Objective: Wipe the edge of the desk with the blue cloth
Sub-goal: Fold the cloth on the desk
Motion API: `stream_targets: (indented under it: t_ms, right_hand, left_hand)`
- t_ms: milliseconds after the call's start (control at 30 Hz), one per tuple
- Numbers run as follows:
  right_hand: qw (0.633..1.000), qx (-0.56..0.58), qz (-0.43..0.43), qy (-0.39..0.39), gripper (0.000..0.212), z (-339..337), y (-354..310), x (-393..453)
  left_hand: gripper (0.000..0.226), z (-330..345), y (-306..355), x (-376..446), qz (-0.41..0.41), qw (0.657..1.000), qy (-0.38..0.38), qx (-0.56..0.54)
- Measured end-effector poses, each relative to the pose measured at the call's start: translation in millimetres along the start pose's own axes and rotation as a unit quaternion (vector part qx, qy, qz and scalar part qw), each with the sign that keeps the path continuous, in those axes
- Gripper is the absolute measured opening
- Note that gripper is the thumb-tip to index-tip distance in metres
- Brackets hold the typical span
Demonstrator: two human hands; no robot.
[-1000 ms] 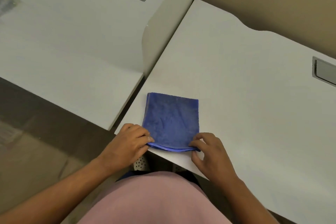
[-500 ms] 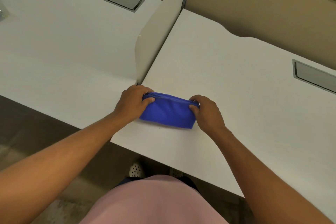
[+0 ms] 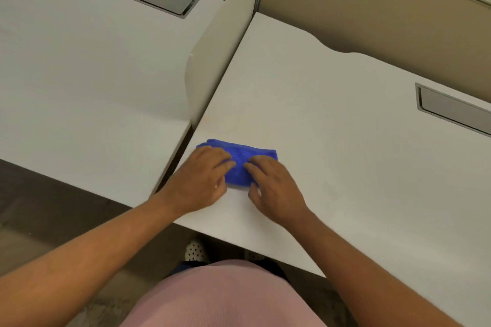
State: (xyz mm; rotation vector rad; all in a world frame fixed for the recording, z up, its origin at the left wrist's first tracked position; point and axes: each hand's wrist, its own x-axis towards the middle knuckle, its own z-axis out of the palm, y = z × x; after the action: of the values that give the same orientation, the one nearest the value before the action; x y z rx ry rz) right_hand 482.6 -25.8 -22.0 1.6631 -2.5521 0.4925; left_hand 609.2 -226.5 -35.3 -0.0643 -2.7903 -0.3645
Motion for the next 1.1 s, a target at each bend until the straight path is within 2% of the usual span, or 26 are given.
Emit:
stream_targets:
  t_ms: [100, 167, 267, 367, 433, 500, 567, 633, 733, 800, 867, 967, 1033, 1100]
  right_hand:
    - [0.995, -0.019, 0.040, -0.095, 0.068, 16, 6, -8]
    - [0.992, -0.023, 0.050, -0.111, 0.070, 22, 13, -7]
    - [0.995, -0.019, 0.037, -0.086, 0.062, 21, 23, -3]
    - [0.998, 0.017, 0.048, -0.030, 0.049, 9, 34, 2]
    - [0.986, 0.102, 0.135, -0.005, 0.038, -10, 46, 4]
    - [0.939, 0.240, 0.247, -0.015, 0.031, -35, 63, 5]
    - [0.872, 0.378, 0.311, -0.024, 0.026, -62, 86, 4]
    - [0.814, 0.472, 0.335, -0.034, 0.024, -85, 112, 1]
    - [0.729, 0.575, 0.367, -0.060, 0.026, -113, 145, -7]
    - [0.683, 0.625, 0.371, -0.074, 0.031, -127, 164, -15]
    - [0.670, 0.646, 0.359, -0.069, 0.035, -138, 182, -24]
    - [0.661, 0.648, 0.378, -0.020, 0.040, -149, 215, -35]
    - [0.663, 0.640, 0.389, -0.002, 0.042, -155, 242, -42]
    - [0.673, 0.626, 0.394, -0.005, 0.042, -161, 269, -48]
  left_hand:
    - [0.064, 10, 1, -14, -0.001, 0.994, -0.104, 0.022]
    - [0.070, 15, -3, -15, -0.010, 0.992, -0.114, 0.043]
    - [0.069, 18, -11, -6, 0.001, 0.993, -0.096, 0.066]
    - [0.057, 13, -13, 11, 0.000, 0.997, -0.064, 0.045]
    - [0.050, 5, -10, 30, -0.031, 0.998, -0.044, -0.023]
    - [0.048, -7, -3, 53, -0.087, 0.988, -0.046, -0.116]
    - [0.048, -18, 8, 79, -0.182, 0.953, -0.062, -0.234]
    - [0.047, -25, 15, 108, -0.267, 0.891, -0.082, -0.357]
    - [0.041, -23, 25, 152, -0.306, 0.800, -0.132, -0.500]
    - [0.035, -18, 35, 179, -0.327, 0.748, -0.156, -0.556]
    - [0.032, -8, 46, 203, -0.348, 0.711, -0.169, -0.587]
    - [0.047, 13, 61, 234, -0.370, 0.657, -0.198, -0.626]
    - [0.049, 26, 74, 255, -0.362, 0.646, -0.243, -0.627]
    - [0.042, 39, 85, 275, -0.359, 0.652, -0.266, -0.613]
